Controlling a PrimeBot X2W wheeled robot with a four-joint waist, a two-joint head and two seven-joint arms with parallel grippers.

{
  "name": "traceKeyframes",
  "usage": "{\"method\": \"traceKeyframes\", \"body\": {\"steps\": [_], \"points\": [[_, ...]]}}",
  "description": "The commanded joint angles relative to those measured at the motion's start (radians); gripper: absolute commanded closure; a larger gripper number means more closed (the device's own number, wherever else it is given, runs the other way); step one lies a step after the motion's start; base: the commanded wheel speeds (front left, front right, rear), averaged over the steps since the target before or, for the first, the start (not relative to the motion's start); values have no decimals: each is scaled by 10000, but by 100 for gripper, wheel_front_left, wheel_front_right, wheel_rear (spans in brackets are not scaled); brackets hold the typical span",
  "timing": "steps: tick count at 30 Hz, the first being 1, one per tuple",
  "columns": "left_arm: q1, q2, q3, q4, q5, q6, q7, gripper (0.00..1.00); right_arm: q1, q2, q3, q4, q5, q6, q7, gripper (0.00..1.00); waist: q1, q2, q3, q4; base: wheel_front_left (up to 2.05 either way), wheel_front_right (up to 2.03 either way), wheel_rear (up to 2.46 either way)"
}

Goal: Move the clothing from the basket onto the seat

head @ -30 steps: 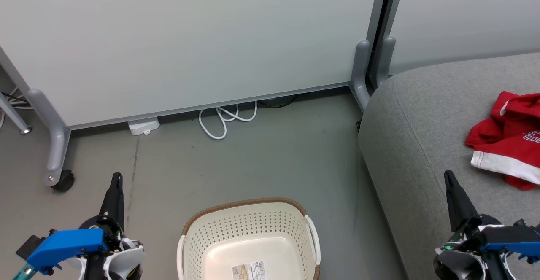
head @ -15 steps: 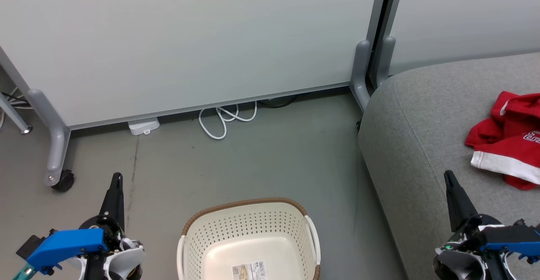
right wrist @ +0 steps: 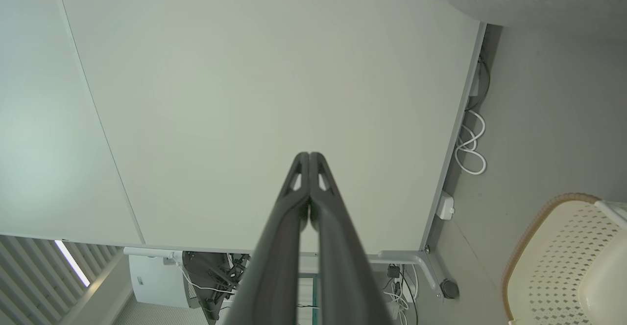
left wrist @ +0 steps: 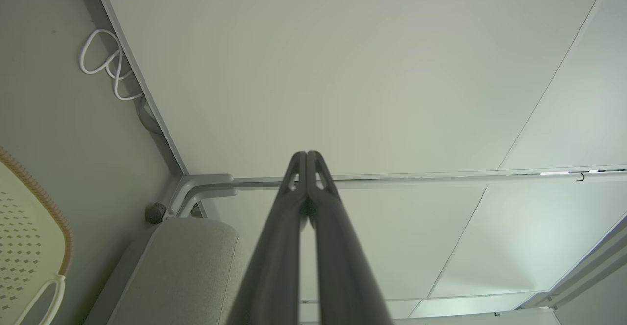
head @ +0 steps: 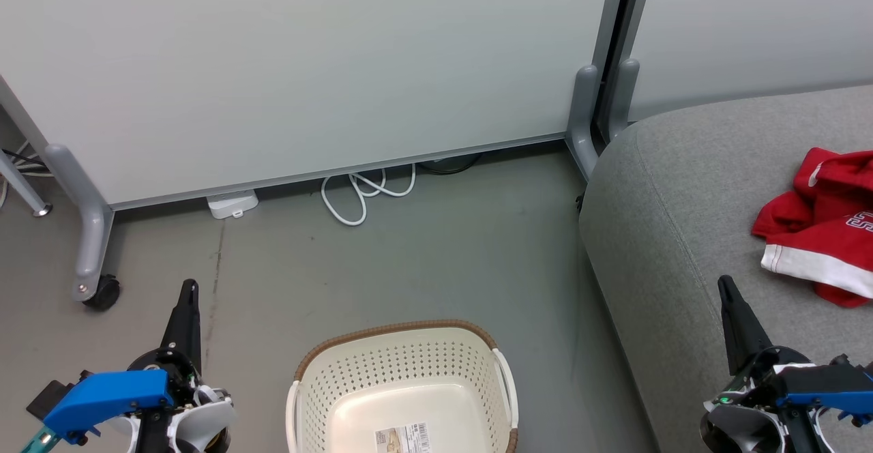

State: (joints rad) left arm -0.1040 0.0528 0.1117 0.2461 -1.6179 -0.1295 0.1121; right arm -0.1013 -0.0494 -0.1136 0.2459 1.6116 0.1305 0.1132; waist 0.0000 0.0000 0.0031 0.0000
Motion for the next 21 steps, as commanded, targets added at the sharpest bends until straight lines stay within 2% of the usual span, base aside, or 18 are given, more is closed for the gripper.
{"method": "traceKeyframes", "body": {"steps": [1,21], "points": [[-95,-4,22,-36,49,-21,24,100,-134,-16,-18,-32,26,4,39,100,0,0,0,1,0,0,0],[-96,-12,35,-36,64,-21,35,100,-133,-16,-17,-32,26,4,38,100,0,0,0,1,0,0,0]]}}
